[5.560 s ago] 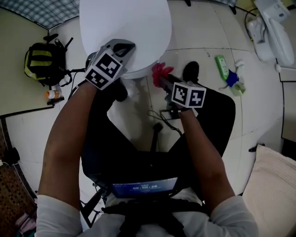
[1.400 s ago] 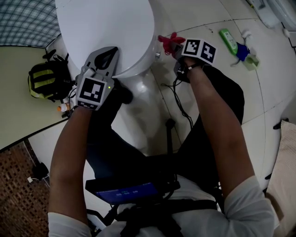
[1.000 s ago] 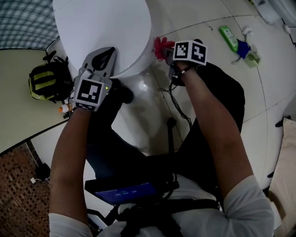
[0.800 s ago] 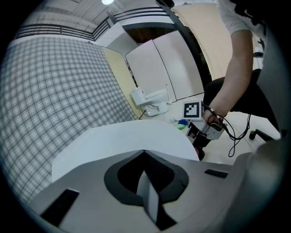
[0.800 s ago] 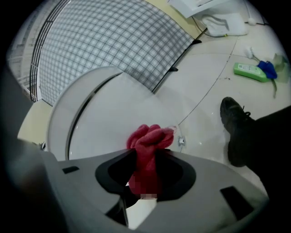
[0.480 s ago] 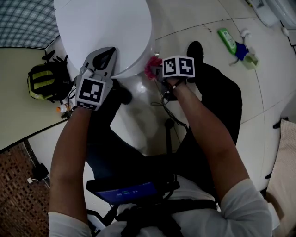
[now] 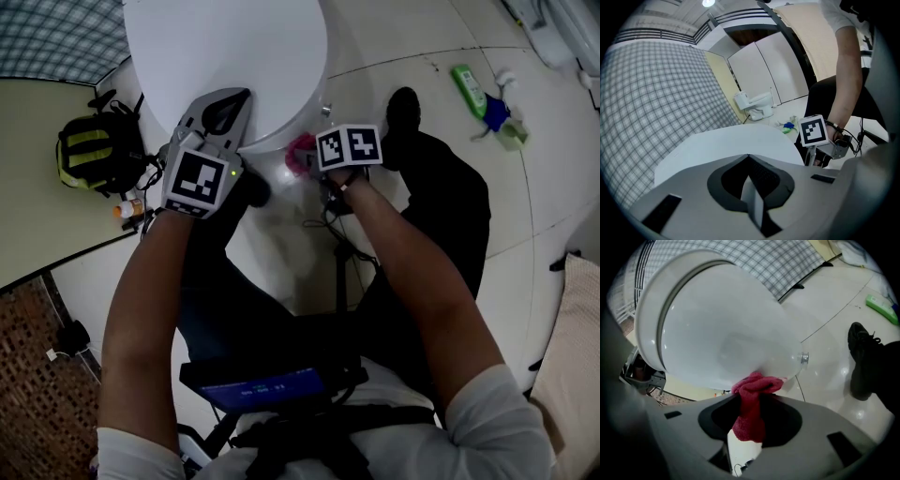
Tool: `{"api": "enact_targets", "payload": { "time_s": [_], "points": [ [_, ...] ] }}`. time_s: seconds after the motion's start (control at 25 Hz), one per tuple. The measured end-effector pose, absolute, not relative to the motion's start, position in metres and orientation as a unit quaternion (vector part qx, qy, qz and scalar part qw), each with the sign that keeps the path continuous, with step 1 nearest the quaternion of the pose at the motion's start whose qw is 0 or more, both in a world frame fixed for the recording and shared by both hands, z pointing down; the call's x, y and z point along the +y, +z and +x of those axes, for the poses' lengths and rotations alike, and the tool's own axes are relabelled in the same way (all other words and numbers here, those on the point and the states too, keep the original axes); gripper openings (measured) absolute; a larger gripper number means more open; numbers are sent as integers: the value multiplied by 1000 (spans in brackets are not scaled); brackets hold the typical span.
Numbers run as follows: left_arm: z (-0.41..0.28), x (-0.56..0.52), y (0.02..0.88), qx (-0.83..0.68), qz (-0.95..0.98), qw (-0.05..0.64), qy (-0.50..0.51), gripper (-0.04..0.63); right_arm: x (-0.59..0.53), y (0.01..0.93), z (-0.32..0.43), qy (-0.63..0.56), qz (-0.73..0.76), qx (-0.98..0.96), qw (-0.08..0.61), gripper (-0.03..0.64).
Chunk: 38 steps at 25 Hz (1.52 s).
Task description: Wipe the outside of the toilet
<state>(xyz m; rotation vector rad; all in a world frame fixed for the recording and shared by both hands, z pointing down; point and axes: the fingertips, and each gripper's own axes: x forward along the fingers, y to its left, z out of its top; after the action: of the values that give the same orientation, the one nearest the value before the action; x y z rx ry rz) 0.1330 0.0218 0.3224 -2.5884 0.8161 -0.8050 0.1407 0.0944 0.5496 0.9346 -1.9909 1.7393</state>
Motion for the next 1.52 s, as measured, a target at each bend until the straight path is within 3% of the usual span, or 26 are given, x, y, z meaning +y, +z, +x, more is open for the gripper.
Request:
{"api": "enact_targets", "payload": {
  "time_s": [0.88, 1.24, 1.52],
  "points": [
    [134, 26, 323, 264, -908, 168, -280, -20, 125, 552, 36, 620, 206, -734, 185, 140],
    [132, 26, 323, 259, -908, 173, -280, -20, 141, 589, 75, 616, 227, -705, 269, 140],
    [133, 26, 324, 259, -908, 172, -281, -20, 126, 621, 156, 621, 312, -651, 305, 140]
  ]
}}
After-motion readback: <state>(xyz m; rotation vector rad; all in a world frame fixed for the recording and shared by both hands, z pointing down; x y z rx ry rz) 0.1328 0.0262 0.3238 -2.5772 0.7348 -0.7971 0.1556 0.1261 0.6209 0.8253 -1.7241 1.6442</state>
